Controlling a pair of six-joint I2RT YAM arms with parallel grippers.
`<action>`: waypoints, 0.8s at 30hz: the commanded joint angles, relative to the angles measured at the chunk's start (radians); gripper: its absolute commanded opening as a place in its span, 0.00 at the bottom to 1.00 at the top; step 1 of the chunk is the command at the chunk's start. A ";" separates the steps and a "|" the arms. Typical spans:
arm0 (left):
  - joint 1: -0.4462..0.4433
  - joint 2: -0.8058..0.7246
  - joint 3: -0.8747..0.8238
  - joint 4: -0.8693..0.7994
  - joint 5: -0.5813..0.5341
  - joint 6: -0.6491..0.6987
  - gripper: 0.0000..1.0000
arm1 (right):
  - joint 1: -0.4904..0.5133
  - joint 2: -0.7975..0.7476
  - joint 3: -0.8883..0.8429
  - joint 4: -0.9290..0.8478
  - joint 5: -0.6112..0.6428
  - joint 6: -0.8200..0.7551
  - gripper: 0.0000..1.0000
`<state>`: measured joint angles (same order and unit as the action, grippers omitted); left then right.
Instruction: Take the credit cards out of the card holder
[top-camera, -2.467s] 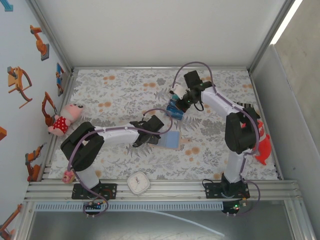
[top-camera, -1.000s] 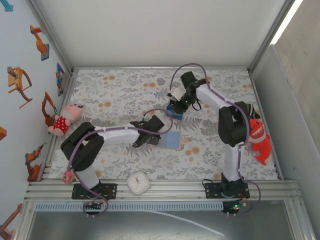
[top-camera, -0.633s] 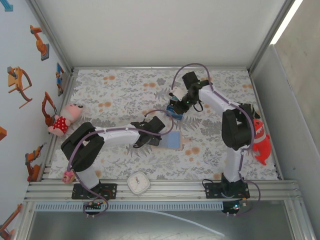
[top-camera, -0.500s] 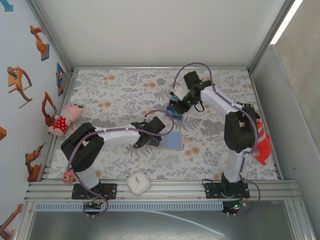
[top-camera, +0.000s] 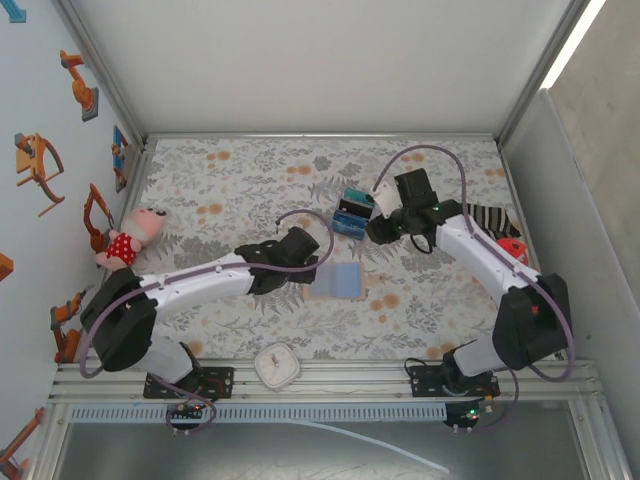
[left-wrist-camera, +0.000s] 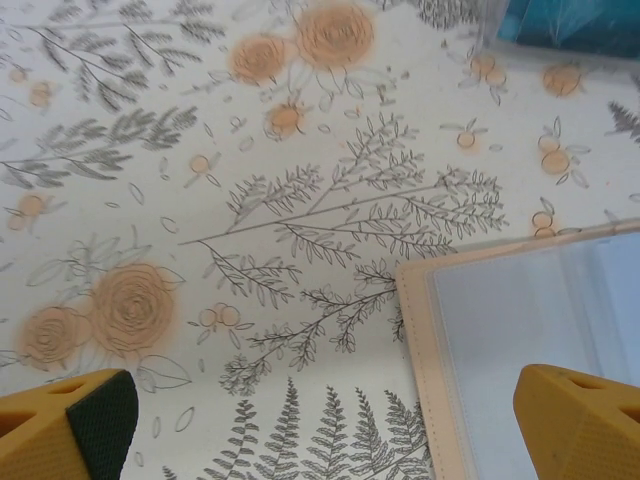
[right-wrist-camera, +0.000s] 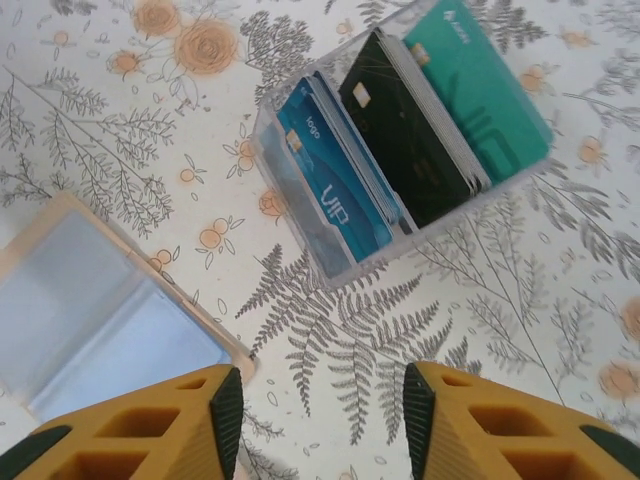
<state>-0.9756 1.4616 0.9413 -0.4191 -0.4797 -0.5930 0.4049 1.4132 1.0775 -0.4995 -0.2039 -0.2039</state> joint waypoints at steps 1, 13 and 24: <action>0.003 -0.078 -0.033 -0.029 -0.079 -0.016 0.97 | -0.008 -0.107 -0.056 0.053 0.059 0.083 0.47; 0.066 -0.406 -0.178 -0.042 -0.250 -0.016 0.97 | -0.008 -0.392 -0.251 0.071 0.177 0.258 0.55; 0.252 -0.622 -0.269 -0.079 -0.321 0.029 0.97 | -0.008 -0.581 -0.438 0.138 0.356 0.381 0.72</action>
<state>-0.7620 0.8684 0.6926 -0.4721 -0.7643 -0.5880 0.4015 0.8585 0.6682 -0.4061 0.0685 0.1192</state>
